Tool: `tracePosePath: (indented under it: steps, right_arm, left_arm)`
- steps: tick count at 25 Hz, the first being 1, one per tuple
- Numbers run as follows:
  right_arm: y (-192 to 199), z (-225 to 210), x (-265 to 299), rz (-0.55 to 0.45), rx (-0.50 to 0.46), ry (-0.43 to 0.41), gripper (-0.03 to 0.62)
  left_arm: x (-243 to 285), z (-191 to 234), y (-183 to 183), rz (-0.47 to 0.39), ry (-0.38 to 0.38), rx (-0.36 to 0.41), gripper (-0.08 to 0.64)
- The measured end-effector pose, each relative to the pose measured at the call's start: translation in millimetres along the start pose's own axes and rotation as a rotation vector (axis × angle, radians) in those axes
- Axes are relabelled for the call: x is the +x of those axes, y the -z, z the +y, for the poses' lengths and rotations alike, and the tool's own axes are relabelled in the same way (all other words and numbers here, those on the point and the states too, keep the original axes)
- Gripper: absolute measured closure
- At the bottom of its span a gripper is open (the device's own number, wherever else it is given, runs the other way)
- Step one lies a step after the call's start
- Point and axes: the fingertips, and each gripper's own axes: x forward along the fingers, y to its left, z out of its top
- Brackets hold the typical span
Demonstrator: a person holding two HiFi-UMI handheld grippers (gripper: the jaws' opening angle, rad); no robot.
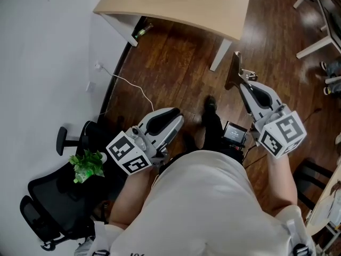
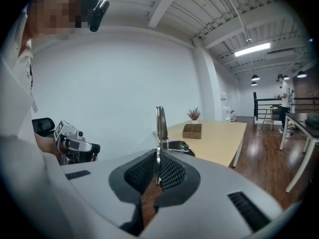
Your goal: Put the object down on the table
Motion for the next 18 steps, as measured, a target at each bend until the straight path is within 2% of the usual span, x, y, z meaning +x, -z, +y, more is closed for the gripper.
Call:
tracePosePath:
  steps: [7,14,18]
  right_arm:
    - [-23.5,-70.1,53.4,-0.002,-0.002,-0.048,0.588]
    - [-53.7,-170.8,102.6,0.017,-0.002,-0.094,0.588]
    - [-57.9,-180.0,107.5,0.013,-0.01,-0.101,0.588]
  left_arm:
    - [61.6,50.1,-29.5,-0.007,-0.046,-0.008,0.489]
    - [162.1,92.9,-71.6,0.006,-0.065,-0.012,0.489]
    - [175.3,94.9,-75.5,0.002,-0.059,-0.005,0.489]
